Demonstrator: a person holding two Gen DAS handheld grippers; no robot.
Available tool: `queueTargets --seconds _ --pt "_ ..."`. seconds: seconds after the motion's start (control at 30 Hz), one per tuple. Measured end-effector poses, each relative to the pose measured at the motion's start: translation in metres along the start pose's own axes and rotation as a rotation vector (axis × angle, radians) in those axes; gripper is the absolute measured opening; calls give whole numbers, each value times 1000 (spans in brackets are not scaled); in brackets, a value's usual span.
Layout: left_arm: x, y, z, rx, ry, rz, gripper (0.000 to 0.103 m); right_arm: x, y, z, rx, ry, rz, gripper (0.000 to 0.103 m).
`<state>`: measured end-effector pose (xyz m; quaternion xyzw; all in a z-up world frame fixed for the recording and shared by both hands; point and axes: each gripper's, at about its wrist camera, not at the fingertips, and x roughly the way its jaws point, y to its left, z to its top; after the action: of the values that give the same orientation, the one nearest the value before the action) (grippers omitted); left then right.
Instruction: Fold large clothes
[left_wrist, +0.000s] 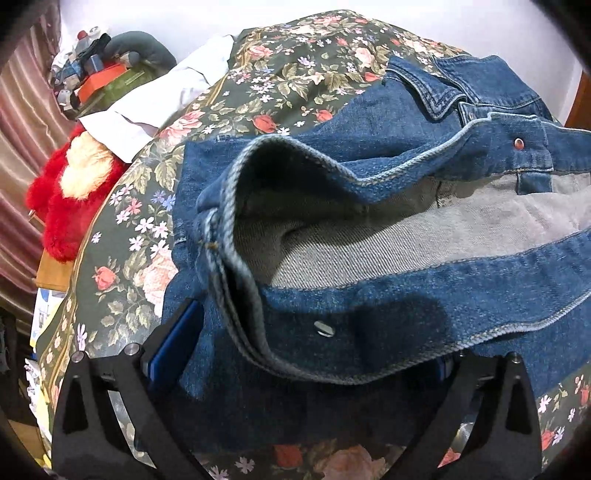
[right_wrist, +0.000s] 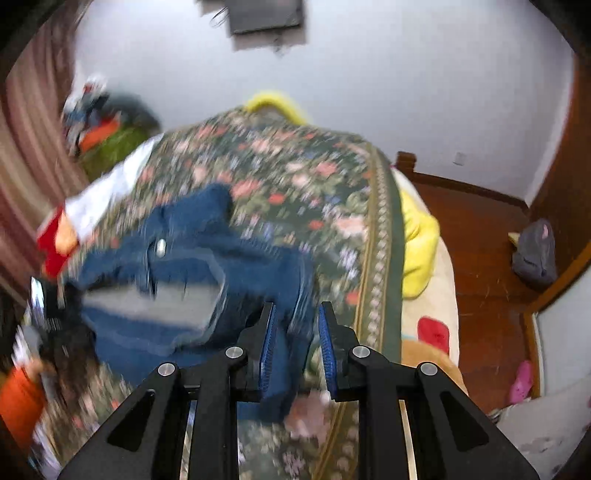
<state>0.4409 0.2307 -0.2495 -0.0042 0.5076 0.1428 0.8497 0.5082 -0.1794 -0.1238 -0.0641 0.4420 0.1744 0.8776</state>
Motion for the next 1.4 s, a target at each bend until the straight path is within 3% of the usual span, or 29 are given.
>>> queueTargets --seconds 0.2,0.4,0.47,0.6,0.7,0.83,0.97,1.03,1.13,1.23,1.4 --pt "-7 -3 8 50 -6 27 102 52 52 -31 -125 136 67 18" --pt "1 -5 44 110 -41 82 102 101 78 -4 -144 128 37 18" --pt "8 1 59 82 -46 82 102 119 76 13 -99 135 29 18" --pt "29 17 83 -3 0 1 102 140 68 41 -42 91 -20 18" --pt "31 24 90 -45 -22 -27 102 150 58 54 -1 65 -35 18" --pt "31 43 91 -135 -31 -34 102 153 53 50 16 65 -14 18" --pt "29 72 92 -253 2 -82 101 138 57 45 -51 56 -126 18" --pt "17 73 89 -234 -9 -62 92 126 53 42 -67 53 -144 18" --pt "-13 63 82 -146 -47 -13 91 104 48 35 -31 66 -77 18" --pt "-40 46 71 -80 -75 -72 91 84 58 28 -4 70 41 18" --pt "-68 -2 58 35 -94 -198 91 74 113 17 -86 74 137 18"
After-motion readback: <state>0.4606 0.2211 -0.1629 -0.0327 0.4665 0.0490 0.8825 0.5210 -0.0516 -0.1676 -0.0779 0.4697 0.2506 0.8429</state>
